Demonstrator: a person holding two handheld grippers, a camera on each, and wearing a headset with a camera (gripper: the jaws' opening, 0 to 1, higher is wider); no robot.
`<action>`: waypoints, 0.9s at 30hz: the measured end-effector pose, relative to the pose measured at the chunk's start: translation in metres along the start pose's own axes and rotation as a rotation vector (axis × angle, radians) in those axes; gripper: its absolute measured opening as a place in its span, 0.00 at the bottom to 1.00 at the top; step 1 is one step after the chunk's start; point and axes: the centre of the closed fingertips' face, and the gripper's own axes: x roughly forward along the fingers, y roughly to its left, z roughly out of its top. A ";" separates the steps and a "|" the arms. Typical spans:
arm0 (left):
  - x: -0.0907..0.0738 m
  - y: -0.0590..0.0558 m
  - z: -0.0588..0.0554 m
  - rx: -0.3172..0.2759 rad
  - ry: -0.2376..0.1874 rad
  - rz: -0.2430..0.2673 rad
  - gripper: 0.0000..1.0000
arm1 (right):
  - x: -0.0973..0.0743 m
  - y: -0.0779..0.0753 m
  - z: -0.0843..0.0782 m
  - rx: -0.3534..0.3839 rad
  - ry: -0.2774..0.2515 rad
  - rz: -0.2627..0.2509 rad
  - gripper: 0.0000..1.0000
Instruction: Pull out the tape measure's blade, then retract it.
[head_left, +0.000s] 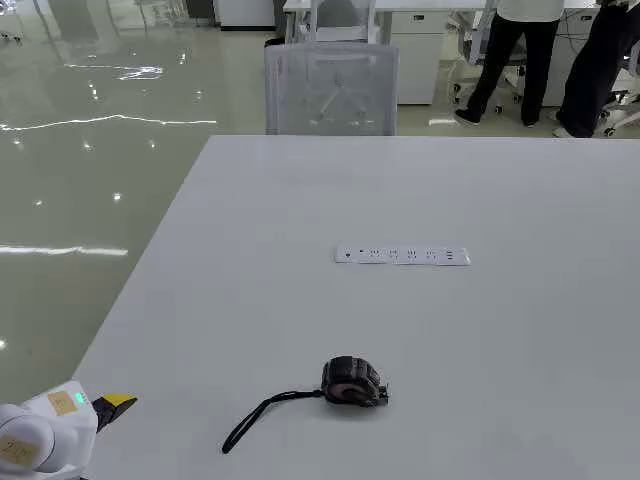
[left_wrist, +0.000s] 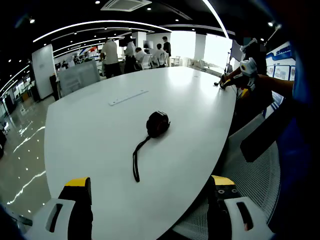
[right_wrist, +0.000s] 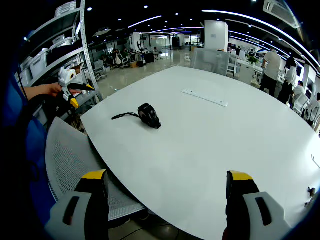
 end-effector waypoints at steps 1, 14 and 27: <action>0.000 0.000 0.000 0.001 0.000 0.000 0.93 | 0.000 0.000 0.000 -0.001 -0.001 0.000 0.95; -0.007 0.001 -0.007 0.000 0.010 0.001 0.93 | -0.003 0.003 0.001 -0.004 -0.002 -0.002 0.95; -0.003 0.001 0.000 0.001 0.002 0.002 0.93 | 0.002 0.005 0.002 -0.007 0.008 0.009 0.95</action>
